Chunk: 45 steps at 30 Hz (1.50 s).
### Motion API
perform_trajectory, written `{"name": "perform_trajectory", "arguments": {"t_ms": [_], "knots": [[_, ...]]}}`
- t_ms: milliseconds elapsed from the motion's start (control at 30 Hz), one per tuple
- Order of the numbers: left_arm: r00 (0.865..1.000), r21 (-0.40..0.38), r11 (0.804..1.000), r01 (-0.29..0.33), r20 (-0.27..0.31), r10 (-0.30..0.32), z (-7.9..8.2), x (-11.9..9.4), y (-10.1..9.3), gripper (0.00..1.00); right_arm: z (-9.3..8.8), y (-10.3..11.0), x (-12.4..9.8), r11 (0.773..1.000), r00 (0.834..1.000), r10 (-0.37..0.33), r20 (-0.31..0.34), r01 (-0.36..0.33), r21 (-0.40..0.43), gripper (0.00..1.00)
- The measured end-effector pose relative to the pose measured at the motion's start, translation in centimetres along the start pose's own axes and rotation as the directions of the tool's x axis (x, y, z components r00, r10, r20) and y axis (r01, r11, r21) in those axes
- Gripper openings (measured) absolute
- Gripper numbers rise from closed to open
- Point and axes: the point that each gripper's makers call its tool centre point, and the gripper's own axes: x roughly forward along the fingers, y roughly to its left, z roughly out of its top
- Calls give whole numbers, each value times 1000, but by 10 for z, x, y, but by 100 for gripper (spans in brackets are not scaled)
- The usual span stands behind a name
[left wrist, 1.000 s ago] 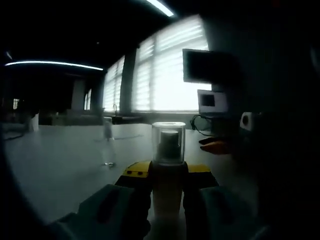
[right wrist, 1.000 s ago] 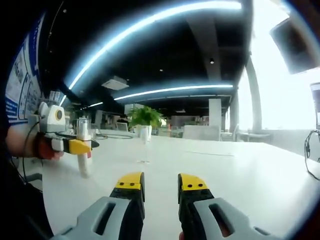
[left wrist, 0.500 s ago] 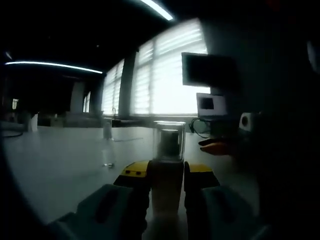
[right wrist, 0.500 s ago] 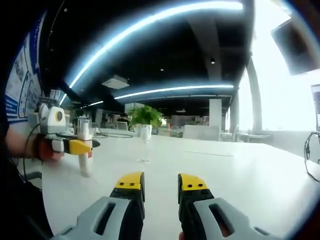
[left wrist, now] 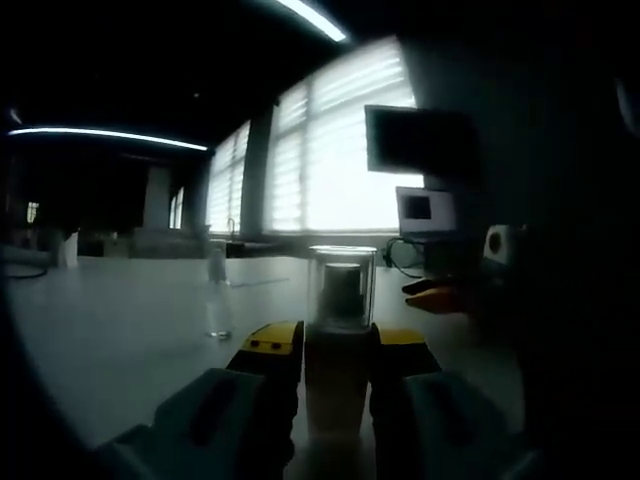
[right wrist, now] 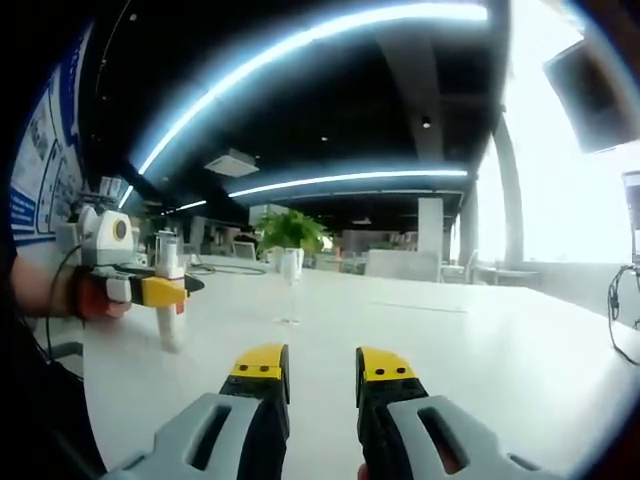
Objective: Clamp pump bottle remove cover press pump head put on cover
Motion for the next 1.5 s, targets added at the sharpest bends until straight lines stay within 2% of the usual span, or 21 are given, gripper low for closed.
{"name": "perform_trajectory", "arguments": {"t_ms": [167,533,600,767,833,900,933,1033,1267,1433,1500], "knots": [[1000,-4,1000,-7,-8,7,-1,-1,-1,15,0,0,0,1000,1000,2,3,-2,3,21],[1000,-34,999,-21,19,22,0,-3,0,15,3,-5,-2,1000,1000,-12,16,12,23,21],[1000,-31,999,-18,21,18,0,-3,1,15,5,-7,-3,999,1000,-11,25,10,49,21],[1000,-8,1000,-19,23,19,0,-3,-1,15,8,0,-6,999,999,-12,32,10,51,22],[1000,-8,1000,-17,24,18,0,-3,-1,15,13,-2,-8,999,998,-17,58,14,48,22],[1000,-7,1000,-17,25,17,0,-4,-1,15,20,-3,-9,992,996,-15,85,4,127,23],[1000,-8,1000,-15,25,15,0,-3,-1,15,23,-3,-11,991,996,-18,90,6,134,23],[1000,-9,1000,-15,25,15,0,-3,-1,15,28,1,-11,994,997,-7,72,-1,108,24],[1000,-7,1000,-11,24,11,1,-4,-3,15,68,28,-10,992,992,75,106,-85,90,27],[1000,-8,1000,-12,23,12,1,-3,-2,15,80,41,-11,988,985,103,137,-118,101,27],[1000,-10,1000,-11,23,12,1,-4,-2,15,82,43,-9,989,984,118,135,-129,71,27]]}}
